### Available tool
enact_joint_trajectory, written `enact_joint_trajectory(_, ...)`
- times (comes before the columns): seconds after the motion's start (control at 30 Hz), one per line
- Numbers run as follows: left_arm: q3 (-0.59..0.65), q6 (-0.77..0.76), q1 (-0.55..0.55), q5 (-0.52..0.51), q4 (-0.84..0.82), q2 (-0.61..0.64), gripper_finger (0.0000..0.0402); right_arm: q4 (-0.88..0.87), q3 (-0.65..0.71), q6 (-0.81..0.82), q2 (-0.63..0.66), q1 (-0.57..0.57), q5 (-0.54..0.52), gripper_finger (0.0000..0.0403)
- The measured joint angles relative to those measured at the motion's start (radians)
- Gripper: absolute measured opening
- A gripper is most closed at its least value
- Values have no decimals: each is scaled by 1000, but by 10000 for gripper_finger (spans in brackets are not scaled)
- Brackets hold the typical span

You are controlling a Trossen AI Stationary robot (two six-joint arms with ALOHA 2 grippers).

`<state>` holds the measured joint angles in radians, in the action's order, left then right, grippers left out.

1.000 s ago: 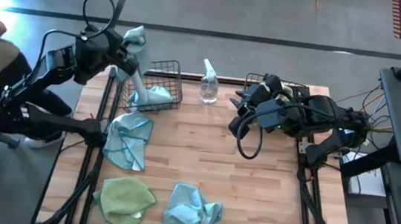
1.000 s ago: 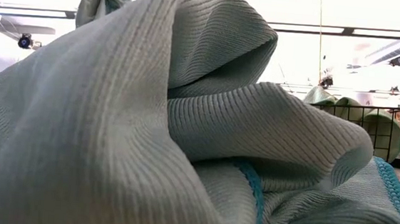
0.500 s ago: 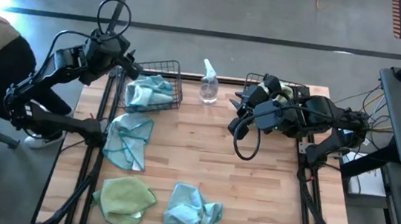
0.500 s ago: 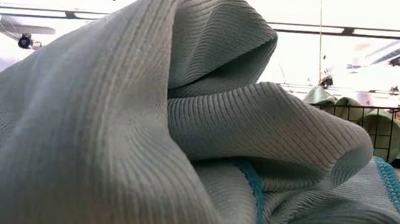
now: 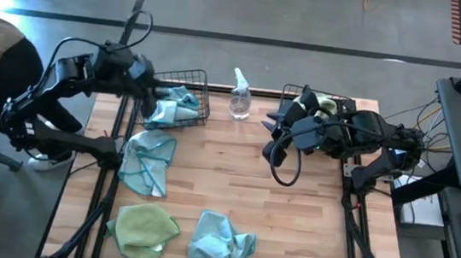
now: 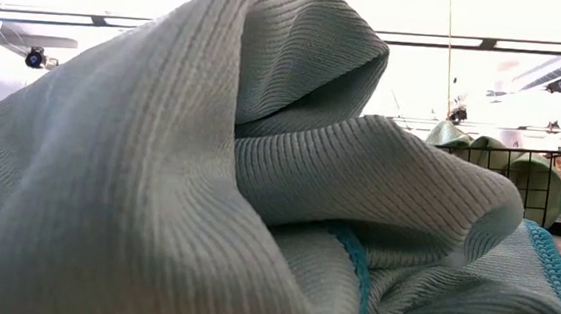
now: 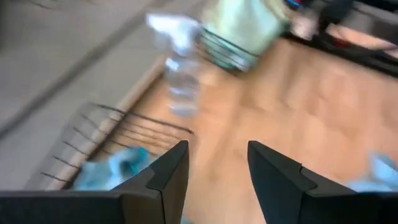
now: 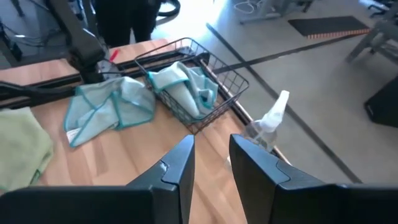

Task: Sort microfiber towel by color & place in baskets
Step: Put the blue microfiber cloth into the left wire basket

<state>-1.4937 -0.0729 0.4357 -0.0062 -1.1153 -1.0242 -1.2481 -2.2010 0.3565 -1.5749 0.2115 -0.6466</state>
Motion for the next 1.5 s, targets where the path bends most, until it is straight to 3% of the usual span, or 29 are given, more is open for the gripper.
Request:
enact_joint_trajectory(0.23, 6, -99, -78, 50, -186, 21, 149, -29, 4, 37, 0, 0, 0, 91)
enact_joint_trajectory(0.6, 143, -248, -207, 53, -270, 64, 149, -30, 14, 65, 0, 0, 0, 86)
enact_joint_trajectory(0.9, 353, -329, -249, 64, -264, 153, 149, -26, 74, 124, 0, 0, 0, 86)
enact_joint_trajectory(1.5, 745, -341, -251, 138, -104, 296, 149, -26, 212, 328, 0, 0, 0, 85)
